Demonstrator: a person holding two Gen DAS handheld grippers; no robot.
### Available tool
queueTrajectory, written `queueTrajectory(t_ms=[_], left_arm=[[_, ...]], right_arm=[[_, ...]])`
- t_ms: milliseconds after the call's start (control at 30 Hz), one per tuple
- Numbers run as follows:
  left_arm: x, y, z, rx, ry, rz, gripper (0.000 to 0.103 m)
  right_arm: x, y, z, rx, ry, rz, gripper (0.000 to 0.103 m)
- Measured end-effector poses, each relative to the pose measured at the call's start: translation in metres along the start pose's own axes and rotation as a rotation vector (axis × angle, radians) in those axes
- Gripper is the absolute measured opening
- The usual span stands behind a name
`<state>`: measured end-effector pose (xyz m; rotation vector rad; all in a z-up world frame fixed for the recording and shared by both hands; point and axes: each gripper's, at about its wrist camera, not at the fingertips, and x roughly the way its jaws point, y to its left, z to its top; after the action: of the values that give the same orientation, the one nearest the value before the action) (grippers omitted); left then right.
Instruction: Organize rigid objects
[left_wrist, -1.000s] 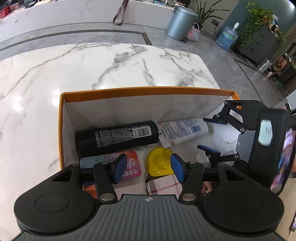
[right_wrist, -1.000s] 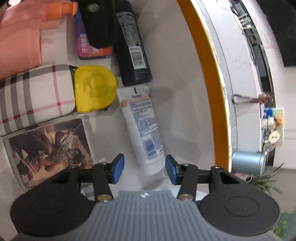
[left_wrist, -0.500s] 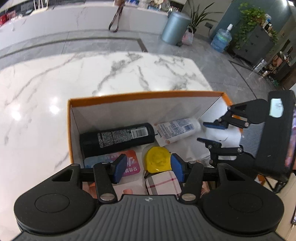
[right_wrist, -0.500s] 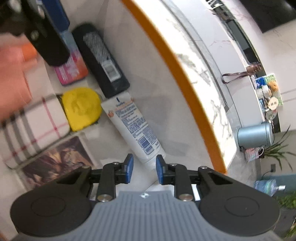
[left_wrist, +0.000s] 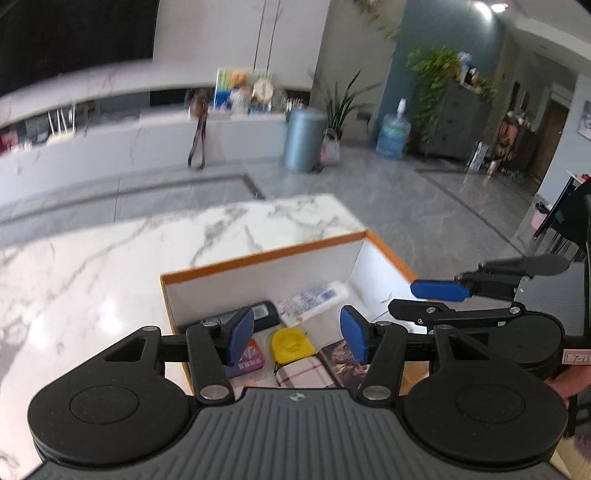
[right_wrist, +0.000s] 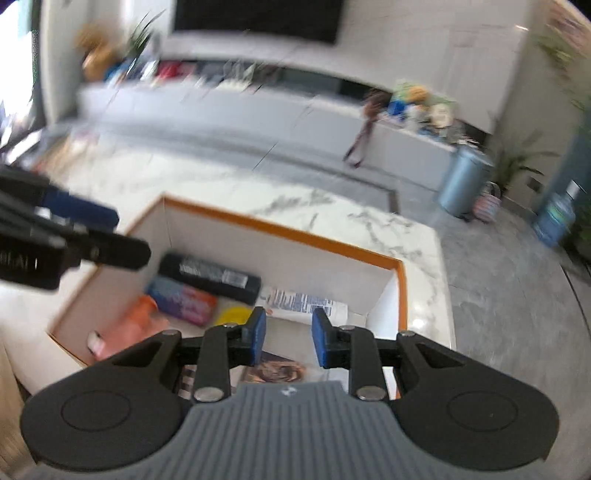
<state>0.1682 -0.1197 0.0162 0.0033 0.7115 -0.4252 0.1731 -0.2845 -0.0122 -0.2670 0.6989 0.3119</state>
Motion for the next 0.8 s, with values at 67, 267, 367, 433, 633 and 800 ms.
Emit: queueTrajectory(t_ms=[67,267,367,433,633,800], left_arm=[[-0.015,-0.009,-0.003,0.016,-0.046,0.021,0.064],[-0.044,-0.033,-0.019,0.059,-0.173,0.096,0.064],[-0.047,-0.042,-0.029,0.084,-0.217,0.123,0.071],[-0.044,-0.046,-0.035,0.081,-0.211,0.155,0.072],[-0.028,-0.050,-0.055,0.073,-0.186,0.238,0.081],[-0.023,-0.052,-0.067,0.082,-0.136,0.269,0.084]], right_arm=[[-0.020,0.002,-0.005,0.090,-0.044,-0.005,0.027],[-0.069,0.005,-0.030,0.260,-0.165,-0.002,0.036],[-0.081,0.008,-0.046,0.299,-0.184,-0.020,0.037],[-0.086,0.007,-0.059,0.341,-0.198,-0.012,0.038],[-0.091,0.002,-0.088,0.446,-0.225,-0.057,0.051],[-0.085,0.005,-0.096,0.466,-0.234,-0.048,0.062]])
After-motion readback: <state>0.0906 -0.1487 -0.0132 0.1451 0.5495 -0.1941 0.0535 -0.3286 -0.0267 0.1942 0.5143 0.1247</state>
